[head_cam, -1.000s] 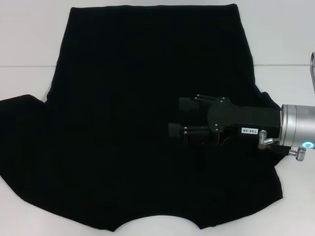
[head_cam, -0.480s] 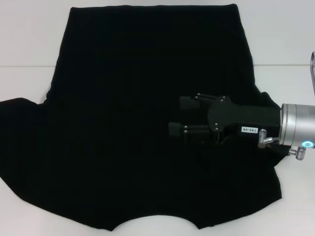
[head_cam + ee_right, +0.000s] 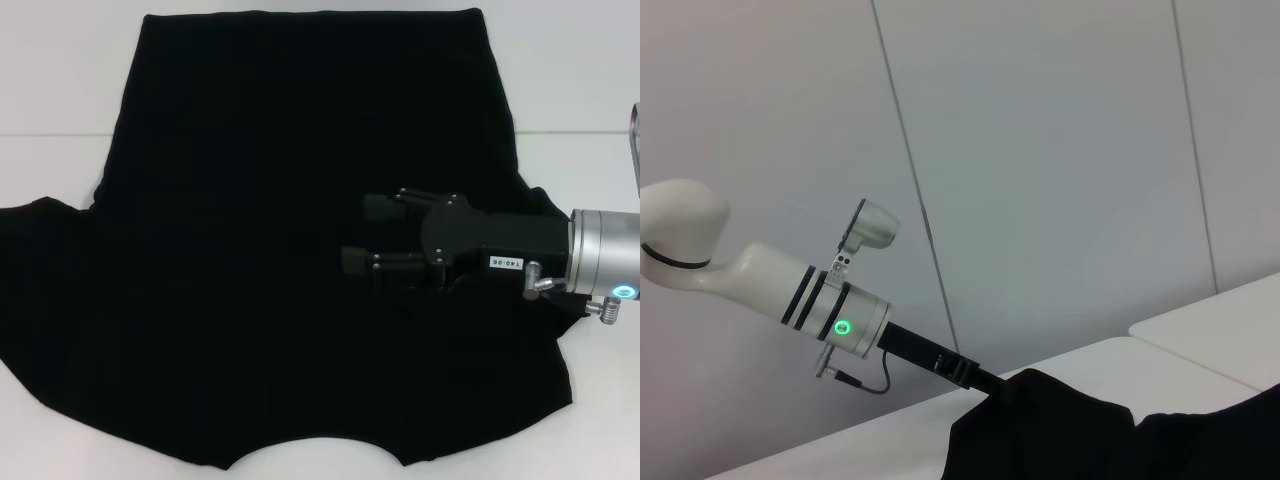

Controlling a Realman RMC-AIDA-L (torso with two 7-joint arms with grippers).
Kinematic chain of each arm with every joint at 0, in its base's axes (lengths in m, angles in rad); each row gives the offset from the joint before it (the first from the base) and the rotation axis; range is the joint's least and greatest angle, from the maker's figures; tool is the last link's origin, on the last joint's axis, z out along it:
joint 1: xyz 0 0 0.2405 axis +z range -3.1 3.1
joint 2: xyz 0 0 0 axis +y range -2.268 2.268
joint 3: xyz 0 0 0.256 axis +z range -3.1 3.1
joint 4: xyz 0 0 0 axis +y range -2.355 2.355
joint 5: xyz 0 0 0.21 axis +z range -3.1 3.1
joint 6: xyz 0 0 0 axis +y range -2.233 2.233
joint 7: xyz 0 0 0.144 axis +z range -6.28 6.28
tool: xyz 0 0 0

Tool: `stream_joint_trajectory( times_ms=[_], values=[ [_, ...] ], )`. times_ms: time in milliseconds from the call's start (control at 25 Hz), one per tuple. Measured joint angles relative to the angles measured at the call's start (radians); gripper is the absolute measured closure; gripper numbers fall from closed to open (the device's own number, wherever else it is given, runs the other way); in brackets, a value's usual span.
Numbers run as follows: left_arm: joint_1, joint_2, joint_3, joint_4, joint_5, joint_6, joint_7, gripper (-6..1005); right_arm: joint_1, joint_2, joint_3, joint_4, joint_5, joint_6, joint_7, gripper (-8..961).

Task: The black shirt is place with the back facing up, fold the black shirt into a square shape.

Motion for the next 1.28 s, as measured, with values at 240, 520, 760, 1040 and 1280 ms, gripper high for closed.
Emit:
stream_joint_trajectory(
  times_ms=[240,520,760,1040,1280],
  values=[
    [-0.019,-0.005,0.005,-0.001,-0.004,0.033,0.034,987,-0.002,0.000,0.000,0.000,0.002,0.000,-0.001,36],
    [-0.018,-0.002,0.002,0.000,-0.134,0.166,0.159,986,-0.010,0.000,0.000,0.000,0.002,-0.005,-0.004,36],
    [-0.020,-0.014,0.012,-0.013,-0.177,0.248,0.241,985,-0.018,0.000,0.000,0.001,0.002,-0.007,-0.005,37],
    [-0.008,-0.027,0.015,-0.019,-0.262,0.348,0.317,986,-0.025,0.000,0.000,0.002,0.002,-0.010,-0.005,36],
    [-0.008,-0.044,0.030,-0.027,-0.273,0.378,0.340,986,-0.025,0.000,-0.003,0.002,0.002,-0.010,-0.005,36]
  ],
)
